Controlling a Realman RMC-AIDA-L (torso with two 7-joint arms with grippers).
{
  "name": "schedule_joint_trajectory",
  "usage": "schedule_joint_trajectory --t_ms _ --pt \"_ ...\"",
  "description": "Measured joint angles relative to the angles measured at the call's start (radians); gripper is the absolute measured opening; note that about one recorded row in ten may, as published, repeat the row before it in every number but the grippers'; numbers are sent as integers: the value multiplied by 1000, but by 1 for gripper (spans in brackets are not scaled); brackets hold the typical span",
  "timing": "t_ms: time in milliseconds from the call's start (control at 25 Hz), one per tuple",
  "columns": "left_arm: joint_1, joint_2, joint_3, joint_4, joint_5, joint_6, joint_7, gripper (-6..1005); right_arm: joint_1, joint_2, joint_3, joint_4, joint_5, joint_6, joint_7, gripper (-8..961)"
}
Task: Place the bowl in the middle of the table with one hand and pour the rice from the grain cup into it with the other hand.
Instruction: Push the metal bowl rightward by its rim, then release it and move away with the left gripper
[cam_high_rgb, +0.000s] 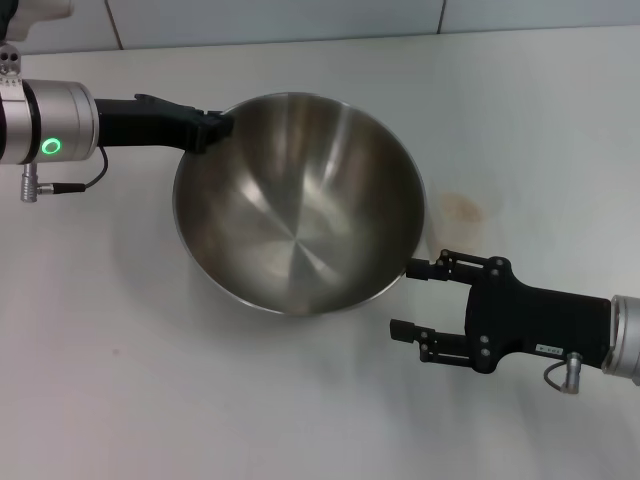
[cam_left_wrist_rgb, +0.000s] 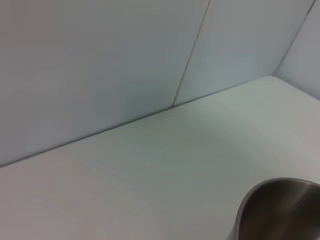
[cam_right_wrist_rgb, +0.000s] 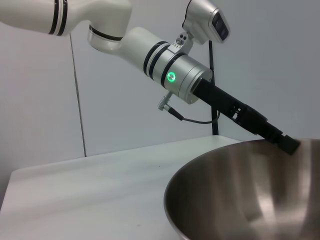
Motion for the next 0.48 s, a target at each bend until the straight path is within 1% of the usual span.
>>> schedule_joint_trajectory --t_ms 440,480 --pt "0 0 1 0 -1 -24 -7 74 0 0 0 -1 0 0 0 720" --pt "2 0 -1 0 -4 -27 -8 116 -1 0 0 -2 0 0 0 720"
